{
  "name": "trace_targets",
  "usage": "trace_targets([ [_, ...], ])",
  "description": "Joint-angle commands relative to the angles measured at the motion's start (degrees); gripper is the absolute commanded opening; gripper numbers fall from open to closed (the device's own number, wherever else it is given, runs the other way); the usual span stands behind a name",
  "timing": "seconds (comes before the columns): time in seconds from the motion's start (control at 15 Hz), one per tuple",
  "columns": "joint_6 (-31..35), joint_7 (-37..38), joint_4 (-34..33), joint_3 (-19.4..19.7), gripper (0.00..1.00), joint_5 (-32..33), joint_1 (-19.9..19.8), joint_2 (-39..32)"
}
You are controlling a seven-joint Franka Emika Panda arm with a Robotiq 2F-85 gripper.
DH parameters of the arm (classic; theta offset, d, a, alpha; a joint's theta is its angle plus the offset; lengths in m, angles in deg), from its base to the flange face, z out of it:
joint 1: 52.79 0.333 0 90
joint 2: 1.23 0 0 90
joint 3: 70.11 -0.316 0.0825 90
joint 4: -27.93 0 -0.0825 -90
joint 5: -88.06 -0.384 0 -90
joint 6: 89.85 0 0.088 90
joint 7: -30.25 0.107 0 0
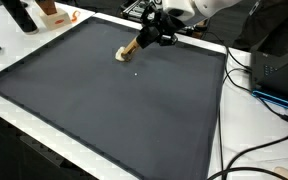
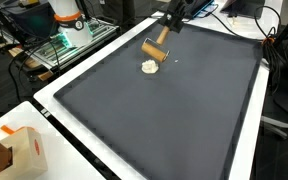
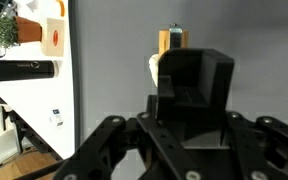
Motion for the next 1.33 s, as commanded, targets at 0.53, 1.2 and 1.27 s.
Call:
trace_targets([
  [0.53, 1.69, -9.18, 1.28, -0.32, 0.24, -0.14, -1.52, 2.81],
  [1.2, 14.67, -33.05, 7.14, -0.61, 0.24, -6.96, -8.59, 12.11],
  [1.27, 16.44, -36.44, 8.19, -0.58, 0.24, -8.84, -9.64, 13.54],
])
